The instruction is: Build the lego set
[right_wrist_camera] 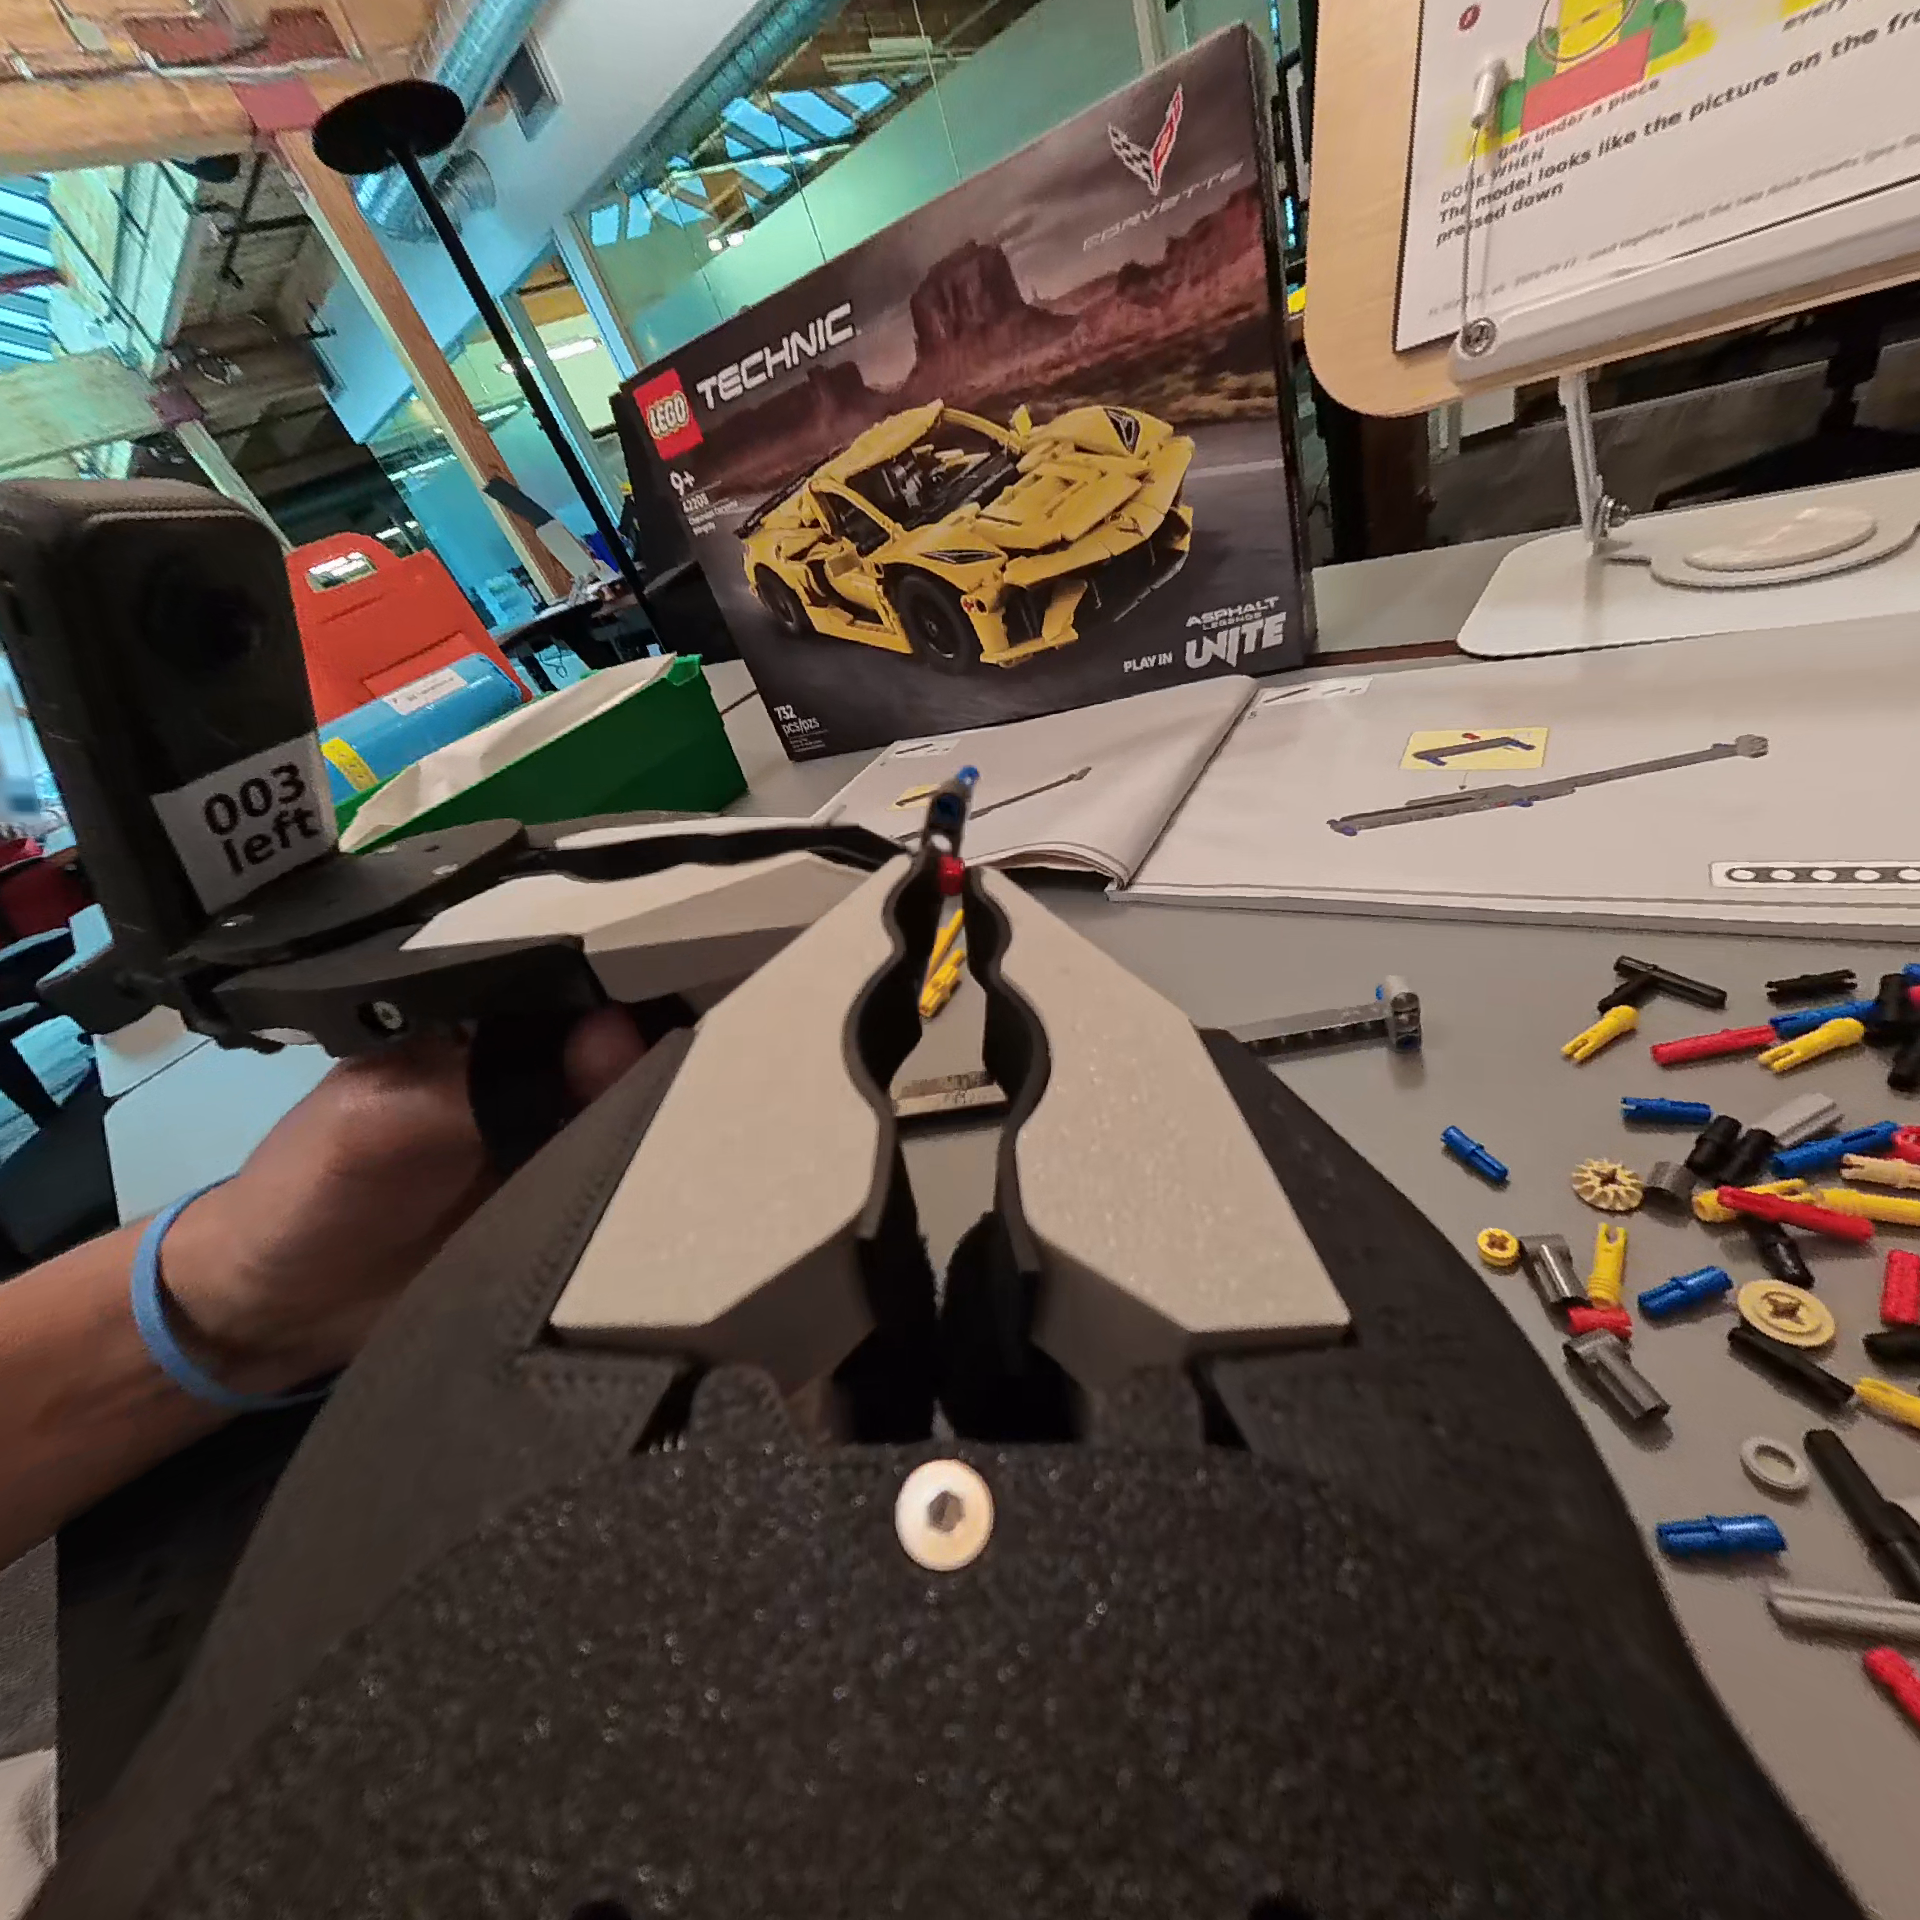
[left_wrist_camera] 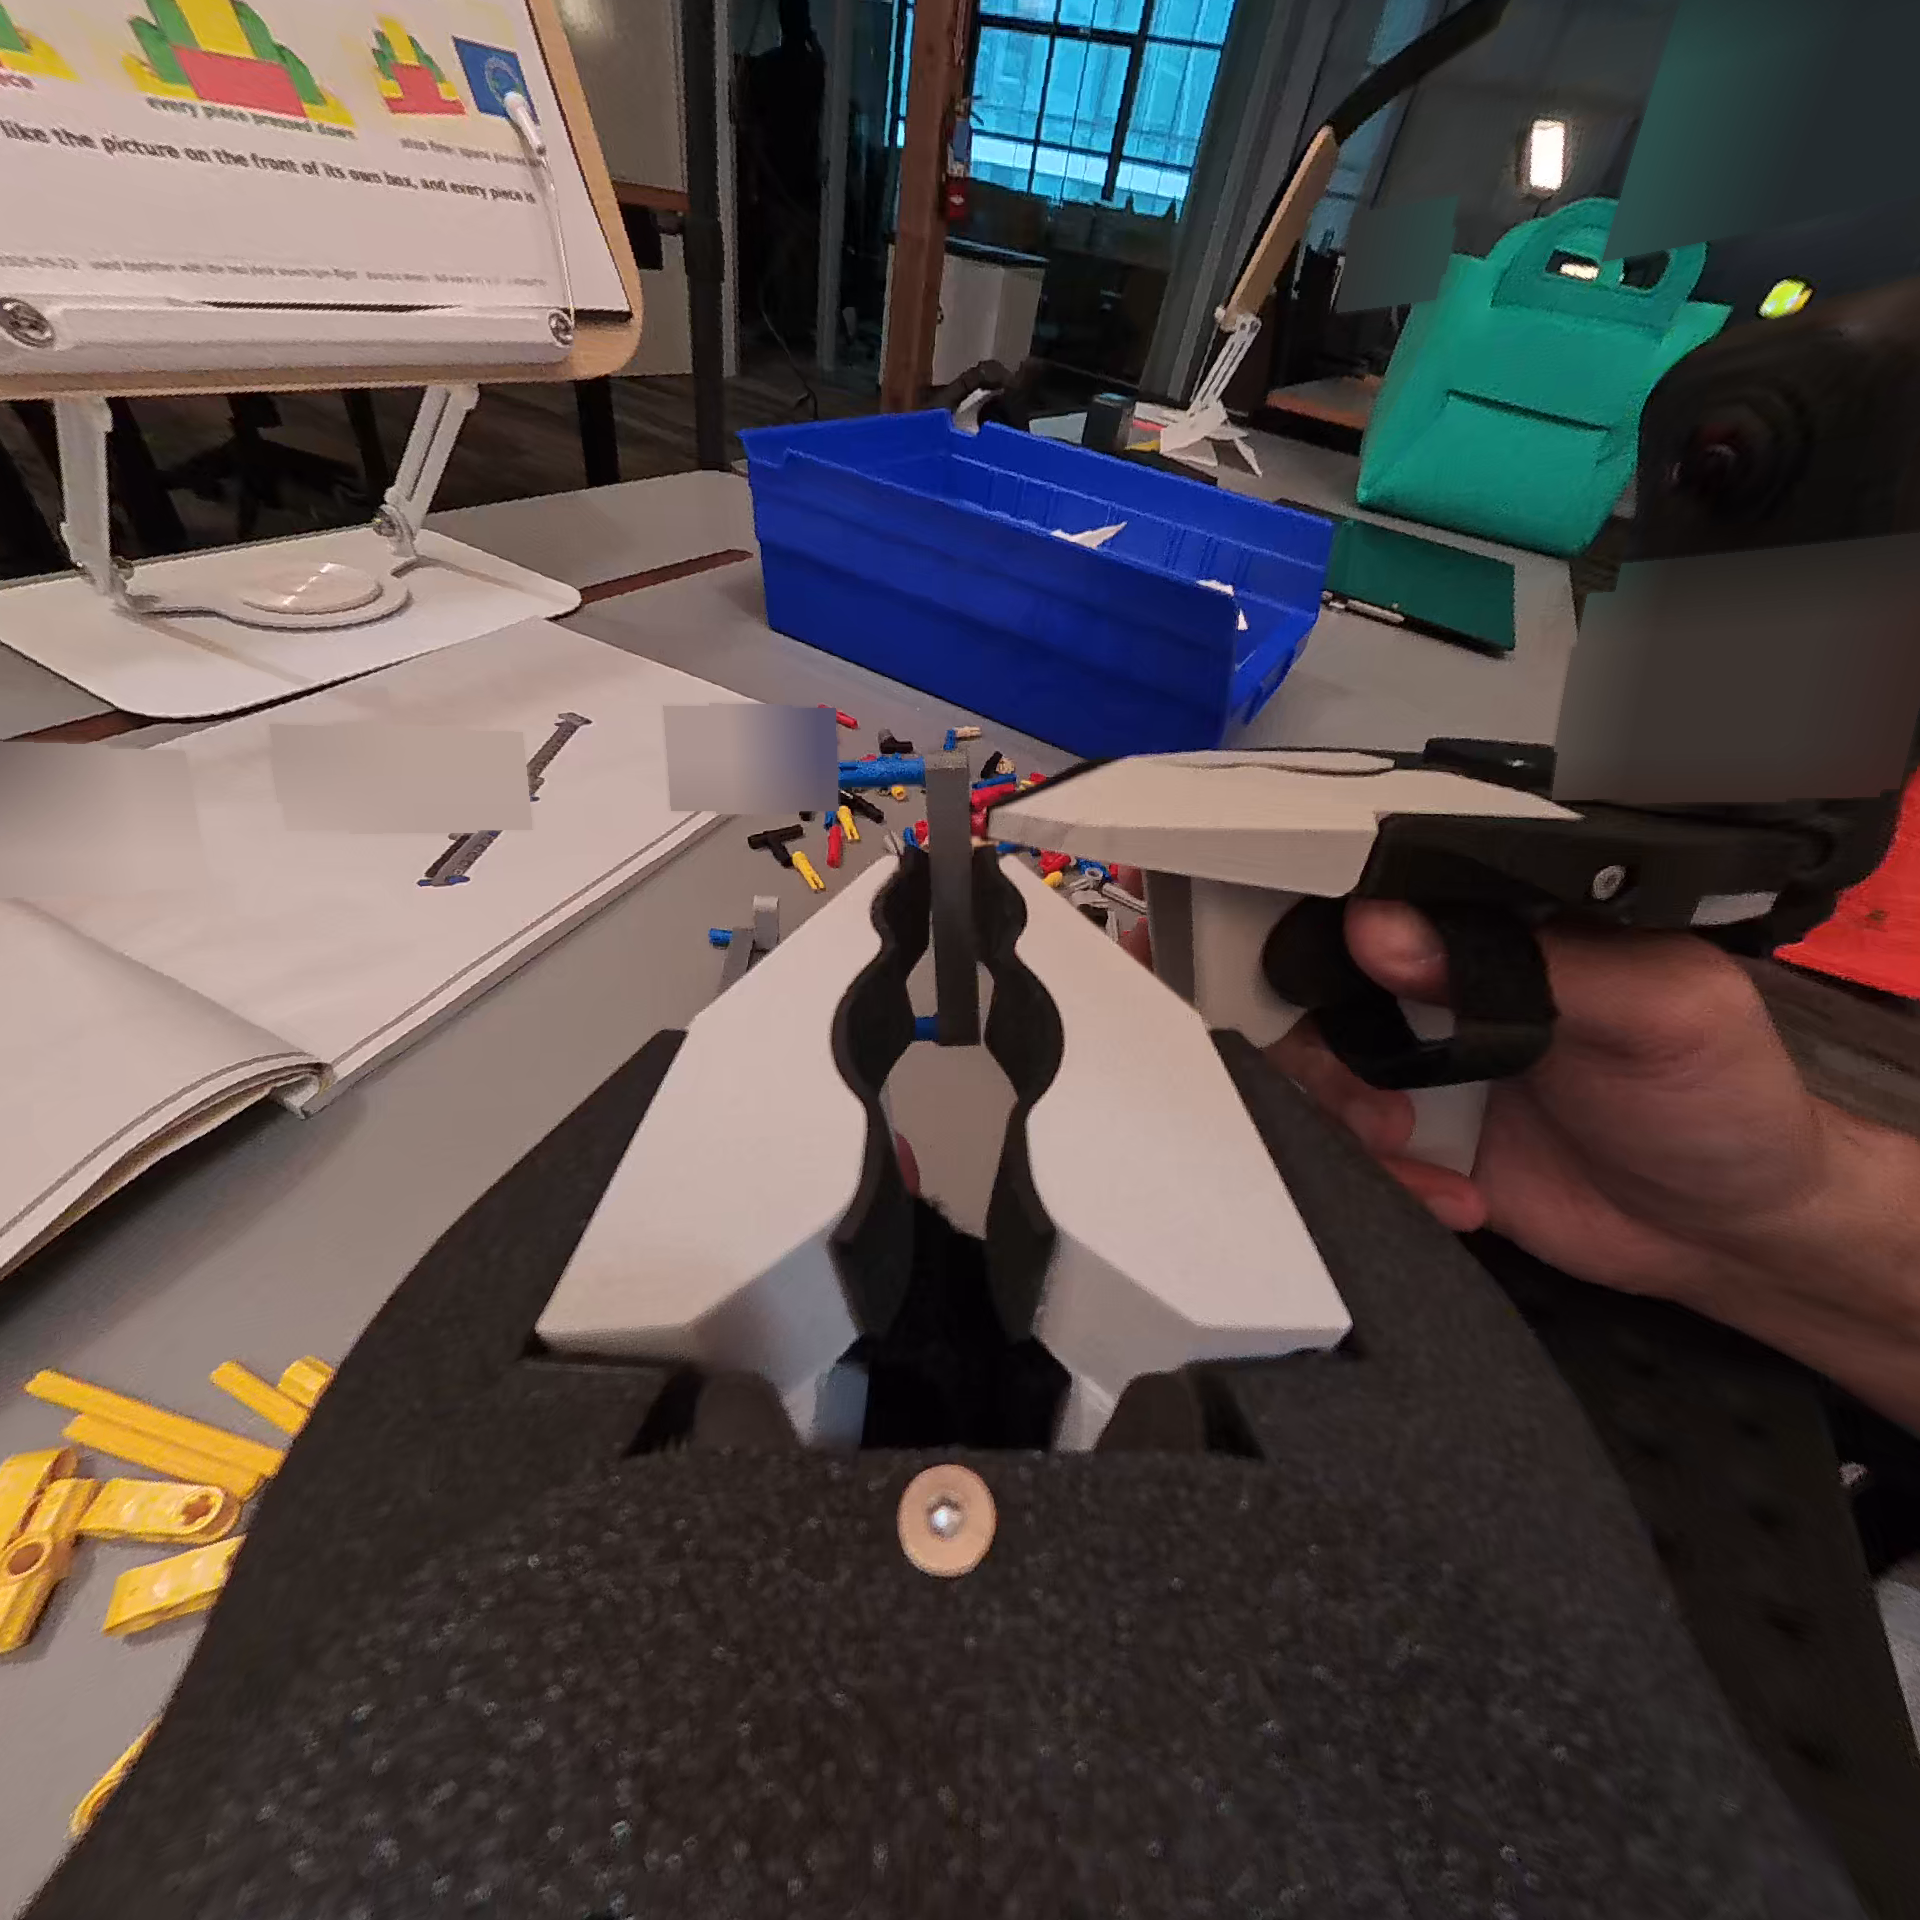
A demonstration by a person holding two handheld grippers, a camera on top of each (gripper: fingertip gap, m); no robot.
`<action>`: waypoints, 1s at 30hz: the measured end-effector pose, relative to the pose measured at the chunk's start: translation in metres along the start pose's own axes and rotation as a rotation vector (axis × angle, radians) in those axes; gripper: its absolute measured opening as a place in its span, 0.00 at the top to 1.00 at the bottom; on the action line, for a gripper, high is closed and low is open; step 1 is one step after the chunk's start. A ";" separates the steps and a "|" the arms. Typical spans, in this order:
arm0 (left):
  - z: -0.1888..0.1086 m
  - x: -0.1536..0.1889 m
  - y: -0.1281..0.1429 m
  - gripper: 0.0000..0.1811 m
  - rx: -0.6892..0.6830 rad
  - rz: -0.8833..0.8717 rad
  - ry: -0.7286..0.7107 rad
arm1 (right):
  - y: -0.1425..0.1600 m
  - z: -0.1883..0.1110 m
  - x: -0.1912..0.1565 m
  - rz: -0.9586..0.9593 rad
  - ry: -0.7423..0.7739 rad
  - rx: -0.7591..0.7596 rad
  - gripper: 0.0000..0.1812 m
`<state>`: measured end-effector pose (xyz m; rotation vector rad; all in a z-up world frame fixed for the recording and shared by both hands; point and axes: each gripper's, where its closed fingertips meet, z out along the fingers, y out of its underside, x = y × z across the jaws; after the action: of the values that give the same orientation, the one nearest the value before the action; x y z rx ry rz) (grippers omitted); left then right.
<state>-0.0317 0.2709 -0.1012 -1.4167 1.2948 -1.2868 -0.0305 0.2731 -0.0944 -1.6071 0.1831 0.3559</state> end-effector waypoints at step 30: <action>-0.004 0.012 -0.005 0.97 0.044 0.405 -0.095 | -0.008 -0.007 -0.010 0.028 -0.060 0.067 0.98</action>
<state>-0.0356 0.2605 -0.0940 -1.0989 1.3917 -0.9583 -0.0368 0.2654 -0.0831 -1.5275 0.1699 0.4150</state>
